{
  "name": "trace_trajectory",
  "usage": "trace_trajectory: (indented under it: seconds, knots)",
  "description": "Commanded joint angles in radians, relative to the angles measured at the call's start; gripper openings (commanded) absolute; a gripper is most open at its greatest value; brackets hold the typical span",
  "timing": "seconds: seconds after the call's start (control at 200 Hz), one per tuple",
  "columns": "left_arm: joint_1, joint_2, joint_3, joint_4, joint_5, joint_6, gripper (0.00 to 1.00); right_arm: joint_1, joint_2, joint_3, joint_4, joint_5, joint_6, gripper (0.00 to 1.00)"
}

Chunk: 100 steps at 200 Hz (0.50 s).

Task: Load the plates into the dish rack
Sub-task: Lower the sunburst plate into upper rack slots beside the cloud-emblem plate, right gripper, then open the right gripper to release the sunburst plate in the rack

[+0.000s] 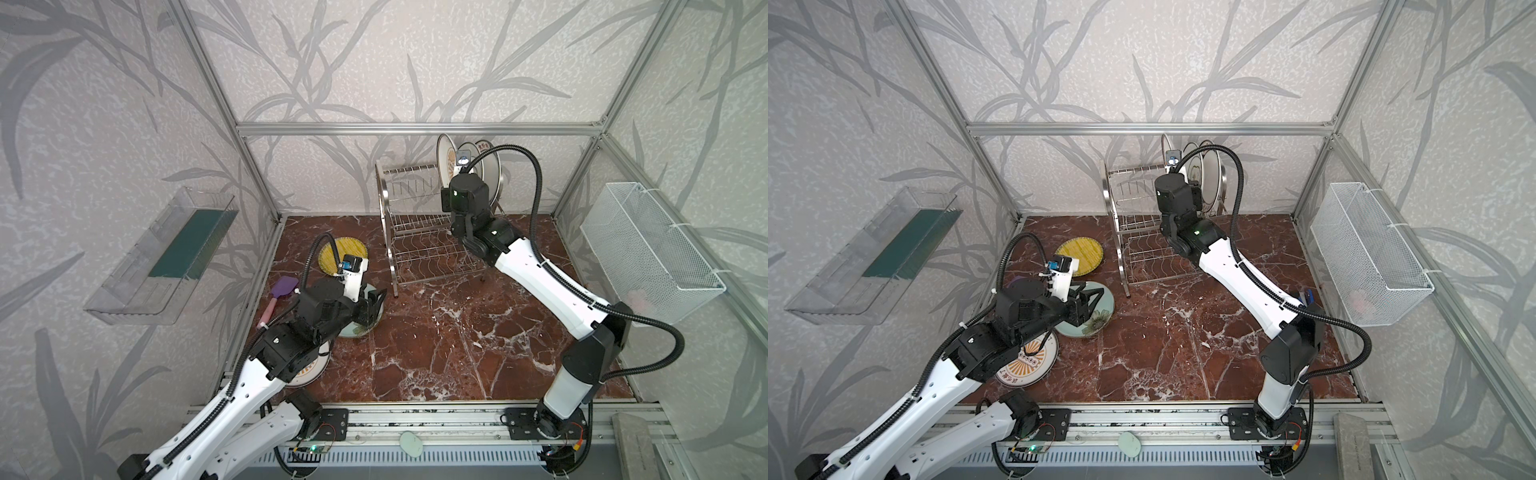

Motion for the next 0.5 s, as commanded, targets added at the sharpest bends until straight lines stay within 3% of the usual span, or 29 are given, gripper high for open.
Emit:
trace_trajectory:
  seconds: [0.0, 0.495]
  knots:
    - [0.001, -0.002, -0.007, 0.005, -0.017, 0.005, 0.58, -0.009, 0.010, 0.054, 0.023, 0.024, 0.028, 0.00]
    - [0.000, 0.000, -0.010, 0.006, -0.022, 0.007, 0.58, -0.024, 0.031, 0.046, -0.010, 0.013, 0.068, 0.00]
